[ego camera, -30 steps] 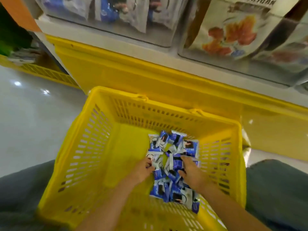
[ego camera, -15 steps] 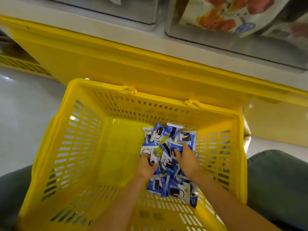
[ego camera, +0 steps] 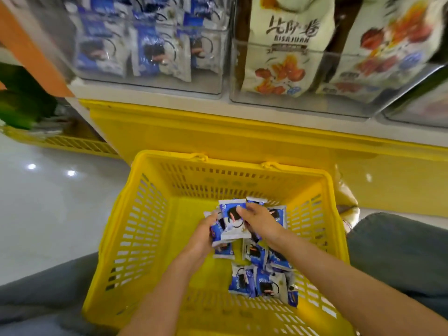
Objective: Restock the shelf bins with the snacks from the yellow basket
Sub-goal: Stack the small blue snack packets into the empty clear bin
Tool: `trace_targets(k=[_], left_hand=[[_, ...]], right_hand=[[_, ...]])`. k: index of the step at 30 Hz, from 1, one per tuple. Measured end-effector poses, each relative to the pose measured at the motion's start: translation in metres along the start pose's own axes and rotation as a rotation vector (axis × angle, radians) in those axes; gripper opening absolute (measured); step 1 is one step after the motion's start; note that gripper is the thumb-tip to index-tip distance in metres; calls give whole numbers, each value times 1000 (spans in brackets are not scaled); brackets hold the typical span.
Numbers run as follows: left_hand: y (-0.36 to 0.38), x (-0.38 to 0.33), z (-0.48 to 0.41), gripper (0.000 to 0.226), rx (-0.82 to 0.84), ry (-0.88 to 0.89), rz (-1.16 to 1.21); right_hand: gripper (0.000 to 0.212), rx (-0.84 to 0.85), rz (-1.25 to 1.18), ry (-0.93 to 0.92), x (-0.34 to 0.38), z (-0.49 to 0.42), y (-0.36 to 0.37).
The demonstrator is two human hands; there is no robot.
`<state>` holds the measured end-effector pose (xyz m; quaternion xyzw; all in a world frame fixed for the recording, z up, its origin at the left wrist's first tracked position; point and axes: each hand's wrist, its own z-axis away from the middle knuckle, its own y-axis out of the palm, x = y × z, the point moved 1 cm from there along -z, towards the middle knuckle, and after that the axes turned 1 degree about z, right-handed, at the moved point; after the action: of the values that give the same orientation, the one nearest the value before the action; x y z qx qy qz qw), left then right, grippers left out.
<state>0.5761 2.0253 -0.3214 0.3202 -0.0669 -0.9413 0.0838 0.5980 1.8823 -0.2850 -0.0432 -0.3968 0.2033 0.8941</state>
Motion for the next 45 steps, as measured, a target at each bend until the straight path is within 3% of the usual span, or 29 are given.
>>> trace_targets(k=[4,7,12,16,18,22,32,35,40,45], left_hand=[[-4,-27,28,37,-23,136,-69],[-11,-47,47,30,-91,304,-155],[-26,-85,80,23,-195,501,-271],[-34,-121,112,17,-302,837,-552],[-38,-138,128,17,-284,921,-599],[-54,-167,147,18,-272,944,-604],[-85,-207,161,25,-229,847,-214],[-96,-220,168,22,-228,856,-137],[-114,-230,175,26,-237,879,-20],[-128,-233,176,32,-256,885,28]], right_hand=[[43,115,30,-89,35,24,1],[35,158,77,-168,60,43,-1],[35,58,120,-293,95,70,1],[23,-17,138,-428,125,90,-2],[21,-33,164,-481,144,100,-6],[29,-141,272,-616,190,121,-10],[27,-579,477,-1119,336,119,21],[33,-630,558,-1099,368,98,29],[43,-427,894,-812,393,61,44],[31,-226,855,-646,401,45,56]])
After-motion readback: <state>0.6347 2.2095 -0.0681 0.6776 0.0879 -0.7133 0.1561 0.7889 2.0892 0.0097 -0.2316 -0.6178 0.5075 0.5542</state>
